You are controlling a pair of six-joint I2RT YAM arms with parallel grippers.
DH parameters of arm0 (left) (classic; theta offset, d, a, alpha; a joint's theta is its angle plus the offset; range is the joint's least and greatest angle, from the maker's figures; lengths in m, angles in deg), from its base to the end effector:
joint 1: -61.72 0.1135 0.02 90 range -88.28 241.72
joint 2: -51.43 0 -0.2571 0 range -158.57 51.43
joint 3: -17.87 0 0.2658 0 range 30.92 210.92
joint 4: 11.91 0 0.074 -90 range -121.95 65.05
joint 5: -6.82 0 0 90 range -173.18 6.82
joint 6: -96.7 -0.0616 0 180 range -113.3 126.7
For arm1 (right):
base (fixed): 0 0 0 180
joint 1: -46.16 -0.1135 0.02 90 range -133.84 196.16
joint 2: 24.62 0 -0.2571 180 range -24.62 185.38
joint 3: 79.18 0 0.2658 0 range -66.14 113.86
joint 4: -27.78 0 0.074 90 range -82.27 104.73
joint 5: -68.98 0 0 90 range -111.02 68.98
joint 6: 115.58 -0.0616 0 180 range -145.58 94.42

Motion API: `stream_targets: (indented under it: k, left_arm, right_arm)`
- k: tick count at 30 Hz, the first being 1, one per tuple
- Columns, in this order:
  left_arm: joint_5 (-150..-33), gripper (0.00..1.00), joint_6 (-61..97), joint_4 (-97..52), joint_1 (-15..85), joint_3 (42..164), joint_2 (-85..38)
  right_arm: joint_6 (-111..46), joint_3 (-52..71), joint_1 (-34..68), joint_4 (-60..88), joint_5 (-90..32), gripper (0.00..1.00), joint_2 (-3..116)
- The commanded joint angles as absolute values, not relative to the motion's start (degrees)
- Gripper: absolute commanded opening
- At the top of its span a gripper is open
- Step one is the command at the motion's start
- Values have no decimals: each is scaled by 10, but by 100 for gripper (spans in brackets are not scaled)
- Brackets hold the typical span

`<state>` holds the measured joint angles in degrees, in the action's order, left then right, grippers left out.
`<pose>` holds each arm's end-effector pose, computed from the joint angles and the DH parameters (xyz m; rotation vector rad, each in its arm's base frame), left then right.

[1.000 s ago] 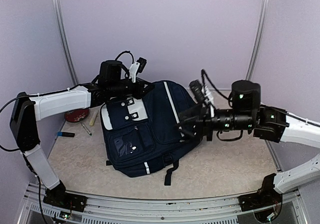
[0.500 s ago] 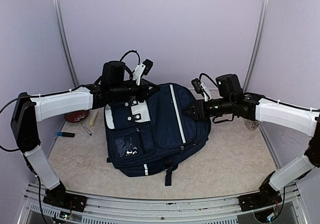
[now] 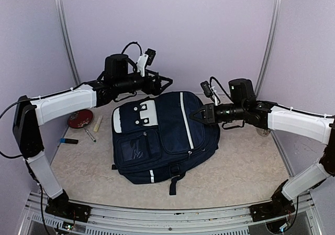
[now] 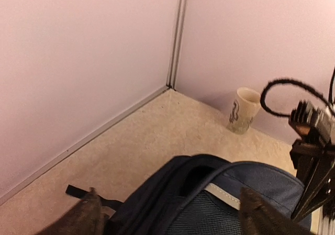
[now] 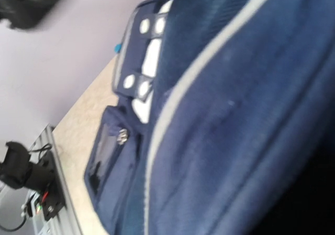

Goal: Pack the student bag
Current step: Pass from the left arm to the right, then pick up the glue stick at the corner of the board.

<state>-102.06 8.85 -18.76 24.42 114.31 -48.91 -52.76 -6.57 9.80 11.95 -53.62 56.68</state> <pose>0.3549 -0.2954 0.3237 0.7792 1.6401 -0.7842 0.2689 0.2392 0.2752 -0.5683 2.0862 1.2477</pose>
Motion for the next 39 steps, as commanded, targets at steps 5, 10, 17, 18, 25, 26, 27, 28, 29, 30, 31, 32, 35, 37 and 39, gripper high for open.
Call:
stream_targets:
  k: [5, 10, 17, 18, 25, 26, 27, 28, 29, 30, 31, 32, 35, 37, 39]
  left_arm:
    - [-848, 99, 272, -262, 410, 1048, -407]
    - [-677, 99, 324, -320, 496, 967, -374]
    - [-586, 97, 425, -404, 608, 939, -430]
    - [-585, 95, 439, -400, 618, 929, -434]
    - [-538, 99, 538, -418, 647, 902, -464]
    - [-531, 99, 558, -437, 650, 907, -476]
    - [-526, 99, 578, -454, 655, 911, -487]
    - [-524, 99, 596, -470, 660, 914, -498]
    - [-524, 99, 620, -486, 666, 917, -510]
    - [-526, 99, 634, -501, 672, 920, -522]
    - [-531, 99, 645, -514, 681, 921, -535]
    - [-536, 99, 651, -519, 686, 920, -550]
    - [-551, 99, 659, -515, 695, 909, -570]
    - [-564, 99, 660, -500, 697, 898, -572]
    - [-575, 99, 661, -488, 697, 892, -574]
  right_arm:
    - [-530, -87, 121, 108, -468, 0, 530]
    - [-499, -92, 121, 107, -464, 0, 542]
    - [-470, -93, 122, 101, -457, 0, 547]
    - [-468, -94, 122, 102, -458, 0, 547]
    - [-461, -108, 122, 107, -455, 0, 546]
    - [-461, -108, 122, 108, -456, 0, 546]
    - [-461, -109, 122, 109, -457, 0, 546]
    - [-460, -109, 122, 109, -458, 0, 546]
    - [-458, -110, 122, 108, -458, 0, 545]
    - [-458, -110, 122, 107, -456, 0, 544]
    - [-456, -111, 122, 107, -455, 0, 544]
    - [-455, -111, 122, 106, -454, 0, 543]
    - [-452, -109, 122, 105, -454, 0, 542]
    - [-452, -107, 122, 104, -453, 0, 540]
    - [-451, -108, 122, 104, -450, 0, 539]
